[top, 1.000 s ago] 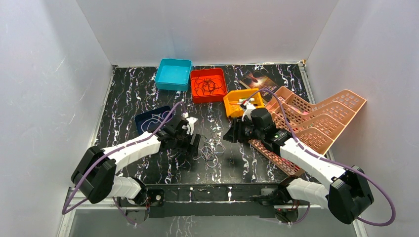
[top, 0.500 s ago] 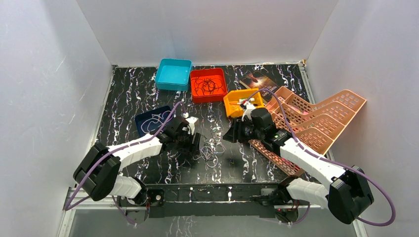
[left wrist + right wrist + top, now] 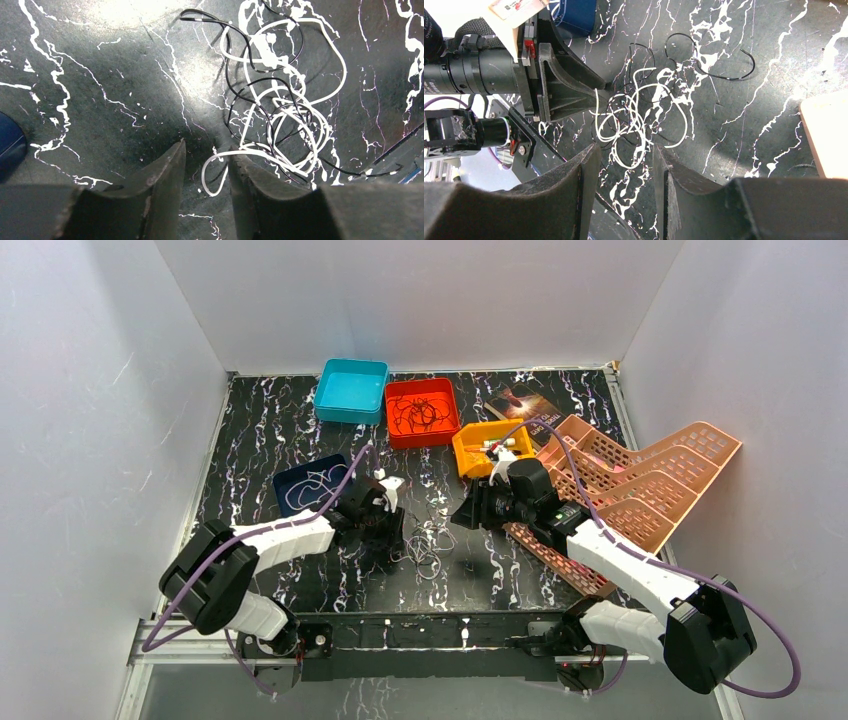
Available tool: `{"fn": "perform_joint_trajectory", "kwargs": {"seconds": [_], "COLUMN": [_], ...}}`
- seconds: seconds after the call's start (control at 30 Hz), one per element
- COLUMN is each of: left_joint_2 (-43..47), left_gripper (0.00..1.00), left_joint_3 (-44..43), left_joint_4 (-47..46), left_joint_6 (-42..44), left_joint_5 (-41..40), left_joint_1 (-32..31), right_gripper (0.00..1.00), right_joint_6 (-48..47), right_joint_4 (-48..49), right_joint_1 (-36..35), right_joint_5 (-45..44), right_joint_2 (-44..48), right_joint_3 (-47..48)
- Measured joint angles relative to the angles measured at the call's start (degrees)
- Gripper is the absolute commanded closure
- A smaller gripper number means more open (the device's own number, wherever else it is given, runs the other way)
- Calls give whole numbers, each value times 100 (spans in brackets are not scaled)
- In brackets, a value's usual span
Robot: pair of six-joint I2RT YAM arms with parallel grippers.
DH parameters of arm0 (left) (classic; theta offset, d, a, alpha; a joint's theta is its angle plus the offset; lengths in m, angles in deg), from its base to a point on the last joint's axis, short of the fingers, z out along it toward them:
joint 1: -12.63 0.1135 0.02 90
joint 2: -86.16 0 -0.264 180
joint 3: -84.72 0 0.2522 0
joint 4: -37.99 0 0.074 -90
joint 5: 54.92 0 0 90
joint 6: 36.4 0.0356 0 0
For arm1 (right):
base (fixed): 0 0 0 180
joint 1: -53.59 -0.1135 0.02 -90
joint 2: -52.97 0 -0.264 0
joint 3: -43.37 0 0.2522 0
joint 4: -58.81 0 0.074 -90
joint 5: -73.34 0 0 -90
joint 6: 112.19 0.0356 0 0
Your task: Untangle the cables
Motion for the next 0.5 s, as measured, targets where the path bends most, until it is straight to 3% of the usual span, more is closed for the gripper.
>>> {"fn": "perform_joint_trajectory", "kwargs": {"seconds": [0.13, 0.27, 0.5], "left_joint_2": [-35, -37, 168], "left_gripper": [81, 100, 100], "left_joint_3": [7, 11, -46], "left_joint_4": [-22, -22, 289], "left_joint_6": [-33, -81, -26], "left_joint_5": [0, 0, -125], "left_joint_1": [0, 0, 0], "right_gripper": [49, 49, 48], "right_joint_6": [0, 15, 17], "right_joint_4": [0, 0, 9], "right_joint_1": [0, 0, 0], "right_joint_5": [-2, -4, -42], "right_joint_2": [0, 0, 11], "right_joint_3": [0, 0, 0]}}
